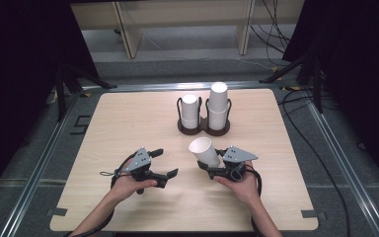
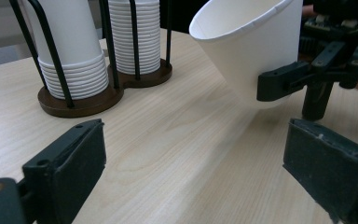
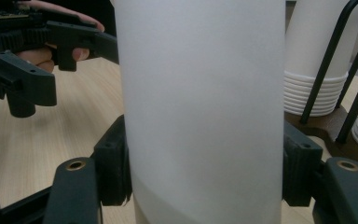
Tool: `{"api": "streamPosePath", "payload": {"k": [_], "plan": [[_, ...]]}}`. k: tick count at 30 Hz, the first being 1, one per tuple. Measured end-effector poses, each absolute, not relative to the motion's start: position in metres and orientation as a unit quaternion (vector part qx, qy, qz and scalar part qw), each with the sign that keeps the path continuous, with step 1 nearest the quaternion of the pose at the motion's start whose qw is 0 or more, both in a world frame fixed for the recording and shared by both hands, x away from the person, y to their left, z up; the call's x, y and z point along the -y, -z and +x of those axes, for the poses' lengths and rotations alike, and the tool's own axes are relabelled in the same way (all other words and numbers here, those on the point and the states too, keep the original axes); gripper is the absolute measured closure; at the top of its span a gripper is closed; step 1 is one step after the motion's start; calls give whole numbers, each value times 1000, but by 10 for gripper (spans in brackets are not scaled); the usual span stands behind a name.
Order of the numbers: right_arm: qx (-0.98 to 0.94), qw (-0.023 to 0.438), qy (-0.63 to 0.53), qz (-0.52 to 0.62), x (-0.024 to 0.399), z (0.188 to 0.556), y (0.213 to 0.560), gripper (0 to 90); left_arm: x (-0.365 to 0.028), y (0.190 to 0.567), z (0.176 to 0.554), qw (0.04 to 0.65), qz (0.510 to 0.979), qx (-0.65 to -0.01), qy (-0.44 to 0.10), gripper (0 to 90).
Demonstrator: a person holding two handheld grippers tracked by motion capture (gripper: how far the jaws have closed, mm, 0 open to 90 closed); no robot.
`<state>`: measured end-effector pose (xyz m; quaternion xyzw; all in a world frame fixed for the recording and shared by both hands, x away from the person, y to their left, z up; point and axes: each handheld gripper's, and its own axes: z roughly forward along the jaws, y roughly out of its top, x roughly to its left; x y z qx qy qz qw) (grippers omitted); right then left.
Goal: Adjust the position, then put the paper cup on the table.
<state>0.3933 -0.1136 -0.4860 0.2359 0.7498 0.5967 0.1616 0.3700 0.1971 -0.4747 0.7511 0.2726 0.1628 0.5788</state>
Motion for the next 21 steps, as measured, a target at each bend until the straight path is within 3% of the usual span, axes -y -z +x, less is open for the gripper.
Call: {"api": "streamPosePath", "payload": {"k": [8,9,14,21], "plan": [[-743,171,-600,245,112,393,486,348,-200,480,368,590,733,-298,-163,53],[-745,149,-598,254,113,391,486,348,-200,483,368,596,727,-299,-163,53],[-739,177,-603,242,114,395,485,348,-200,481,366,594,728,-301,-162,52],[-748,162,-596,243,113,396,484,348,-201,477,365,596,723,-307,-166,52]]}}
